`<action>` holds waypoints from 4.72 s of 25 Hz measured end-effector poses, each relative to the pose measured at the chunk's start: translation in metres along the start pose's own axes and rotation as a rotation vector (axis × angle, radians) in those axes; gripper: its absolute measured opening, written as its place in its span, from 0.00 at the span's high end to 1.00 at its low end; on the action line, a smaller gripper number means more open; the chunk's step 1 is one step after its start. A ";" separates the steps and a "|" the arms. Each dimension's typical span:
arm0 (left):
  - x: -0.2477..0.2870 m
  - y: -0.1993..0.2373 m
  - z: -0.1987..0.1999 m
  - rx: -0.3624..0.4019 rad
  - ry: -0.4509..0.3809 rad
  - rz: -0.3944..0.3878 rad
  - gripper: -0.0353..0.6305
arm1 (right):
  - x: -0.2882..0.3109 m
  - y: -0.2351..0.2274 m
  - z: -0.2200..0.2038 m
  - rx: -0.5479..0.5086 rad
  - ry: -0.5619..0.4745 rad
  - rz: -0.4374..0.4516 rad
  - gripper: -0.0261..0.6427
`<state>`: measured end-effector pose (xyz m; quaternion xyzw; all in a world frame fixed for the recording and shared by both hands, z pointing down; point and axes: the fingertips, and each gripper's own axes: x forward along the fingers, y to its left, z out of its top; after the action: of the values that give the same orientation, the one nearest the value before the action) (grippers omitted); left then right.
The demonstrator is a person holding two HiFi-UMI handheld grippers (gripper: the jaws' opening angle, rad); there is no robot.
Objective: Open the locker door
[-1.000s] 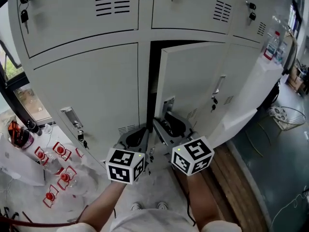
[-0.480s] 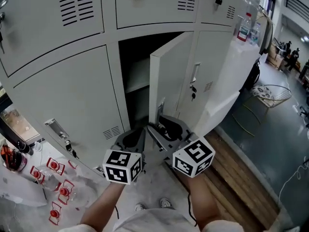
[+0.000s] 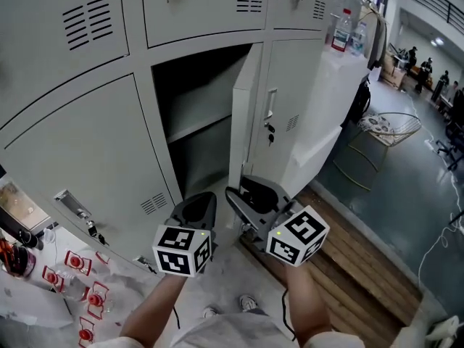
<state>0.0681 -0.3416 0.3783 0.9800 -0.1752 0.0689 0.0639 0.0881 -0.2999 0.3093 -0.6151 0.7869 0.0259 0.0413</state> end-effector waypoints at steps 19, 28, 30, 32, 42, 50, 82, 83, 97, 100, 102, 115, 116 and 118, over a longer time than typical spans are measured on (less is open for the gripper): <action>0.054 -0.064 0.002 0.005 0.011 -0.126 0.94 | -0.068 -0.046 0.008 0.013 -0.051 -0.035 0.76; 0.085 -0.099 0.006 0.011 0.008 -0.180 0.94 | -0.103 -0.080 0.011 0.001 -0.049 -0.095 0.76; 0.091 -0.106 0.007 0.012 0.008 -0.192 0.94 | -0.111 -0.089 0.012 -0.002 -0.049 -0.118 0.78; 0.097 -0.113 0.007 0.014 0.009 -0.204 0.94 | -0.117 -0.098 0.012 -0.004 -0.051 -0.140 0.79; 0.123 -0.135 0.010 0.022 0.013 -0.244 0.94 | -0.143 -0.144 0.014 0.004 -0.049 -0.254 0.83; 0.138 -0.143 0.015 0.037 0.008 -0.263 0.94 | -0.152 -0.173 0.014 -0.004 -0.048 -0.304 0.84; 0.167 -0.154 0.018 0.077 0.030 -0.336 0.94 | -0.164 -0.267 0.014 0.037 -0.034 -0.615 0.84; 0.166 -0.155 0.018 0.075 0.030 -0.336 0.94 | -0.164 -0.267 0.015 0.035 -0.035 -0.627 0.84; 0.150 -0.165 0.014 0.069 0.028 -0.354 0.94 | -0.176 -0.233 0.023 -0.056 -0.019 -0.684 0.81; 0.145 -0.164 0.014 0.066 0.029 -0.352 0.94 | -0.175 -0.223 0.023 -0.060 -0.019 -0.684 0.82; 0.141 -0.162 0.014 0.064 0.027 -0.349 0.94 | -0.171 -0.217 0.022 -0.057 -0.018 -0.682 0.83; 0.108 -0.116 0.009 0.034 0.020 -0.252 0.94 | -0.121 -0.153 -0.004 -0.022 0.005 -0.581 0.89; 0.105 -0.112 0.008 0.031 0.019 -0.242 0.94 | -0.116 -0.148 -0.006 -0.019 0.008 -0.570 0.90; 0.099 -0.104 0.008 0.026 0.017 -0.223 0.94 | -0.107 -0.138 -0.010 -0.013 0.014 -0.550 0.91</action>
<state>0.1976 -0.2792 0.3758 0.9935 -0.0637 0.0720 0.0602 0.2473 -0.2307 0.3314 -0.8059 0.5906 0.0143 0.0372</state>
